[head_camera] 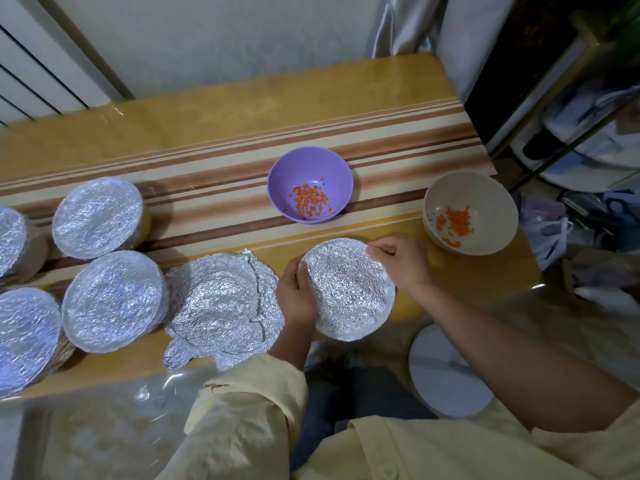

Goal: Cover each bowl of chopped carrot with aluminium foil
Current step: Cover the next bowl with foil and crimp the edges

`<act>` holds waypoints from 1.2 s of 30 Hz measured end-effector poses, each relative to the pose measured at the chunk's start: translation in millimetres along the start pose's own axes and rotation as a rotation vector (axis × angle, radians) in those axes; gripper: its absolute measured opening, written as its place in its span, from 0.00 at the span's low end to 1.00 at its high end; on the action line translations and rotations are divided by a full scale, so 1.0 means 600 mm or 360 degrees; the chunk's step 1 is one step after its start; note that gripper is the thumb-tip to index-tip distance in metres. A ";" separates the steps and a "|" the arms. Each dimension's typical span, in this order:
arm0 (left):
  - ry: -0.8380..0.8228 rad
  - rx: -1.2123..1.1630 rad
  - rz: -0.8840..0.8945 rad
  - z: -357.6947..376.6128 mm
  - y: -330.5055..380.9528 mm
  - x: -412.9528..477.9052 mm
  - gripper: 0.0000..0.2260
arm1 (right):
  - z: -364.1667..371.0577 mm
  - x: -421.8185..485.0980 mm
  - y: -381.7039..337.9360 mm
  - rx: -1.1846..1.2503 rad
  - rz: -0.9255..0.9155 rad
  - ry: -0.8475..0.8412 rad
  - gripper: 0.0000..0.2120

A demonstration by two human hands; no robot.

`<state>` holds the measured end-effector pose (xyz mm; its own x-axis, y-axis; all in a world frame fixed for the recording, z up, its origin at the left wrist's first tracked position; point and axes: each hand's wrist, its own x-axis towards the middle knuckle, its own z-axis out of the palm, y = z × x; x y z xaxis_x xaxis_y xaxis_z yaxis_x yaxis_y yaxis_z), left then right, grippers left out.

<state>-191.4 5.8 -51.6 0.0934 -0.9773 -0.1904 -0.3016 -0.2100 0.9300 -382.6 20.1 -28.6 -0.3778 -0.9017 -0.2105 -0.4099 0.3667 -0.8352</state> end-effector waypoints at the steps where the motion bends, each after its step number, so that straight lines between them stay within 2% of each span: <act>1: 0.0010 -0.0002 -0.0004 0.001 -0.002 0.000 0.14 | -0.005 0.001 -0.003 0.0021 0.0023 -0.0050 0.04; 5: 0.0101 -0.0058 -0.0106 0.002 -0.002 -0.005 0.12 | -0.023 -0.001 -0.012 0.0075 0.0071 -0.0080 0.14; 10: 0.0205 -0.0067 -0.0139 0.006 0.007 -0.017 0.12 | -0.023 -0.020 -0.008 -0.0227 -0.0035 0.0054 0.08; 15: 0.0246 -0.0033 -0.0169 0.010 0.006 -0.018 0.12 | -0.020 -0.016 -0.010 -0.0263 0.0040 0.0061 0.04; 17: 0.0262 -0.0033 -0.0175 0.010 0.009 -0.020 0.12 | -0.022 -0.021 -0.010 -0.0120 0.0114 0.0079 0.02; 20: 0.0296 -0.0072 -0.0193 0.012 0.013 -0.025 0.12 | -0.035 -0.029 -0.015 0.0290 0.0349 0.0063 0.06; 21: 0.0314 -0.0086 -0.0192 0.012 0.013 -0.027 0.13 | -0.038 -0.028 -0.014 0.0312 0.0363 0.0049 0.07; 27: 0.0406 -0.0095 -0.0229 0.016 0.007 -0.033 0.14 | -0.035 -0.034 -0.009 -0.0164 0.0155 0.0029 0.04; 31: 0.0409 -0.0088 -0.0248 0.016 0.010 -0.036 0.14 | -0.020 -0.036 -0.014 -0.0385 0.0093 0.0103 0.08; 33: 0.0416 -0.0083 -0.0248 0.015 0.010 -0.037 0.14 | -0.018 -0.039 -0.013 -0.0348 0.0096 0.0143 0.08; 36: 0.0391 -0.0062 -0.0255 0.014 0.009 -0.039 0.14 | -0.022 -0.048 -0.007 -0.0060 0.0141 0.0132 0.03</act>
<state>-203.2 27.2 -45.1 0.3654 -0.8944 -0.2581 -0.2285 -0.3550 0.9065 -380.9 47.7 -12.3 -0.4803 -0.8440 -0.2385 -0.4025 0.4537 -0.7951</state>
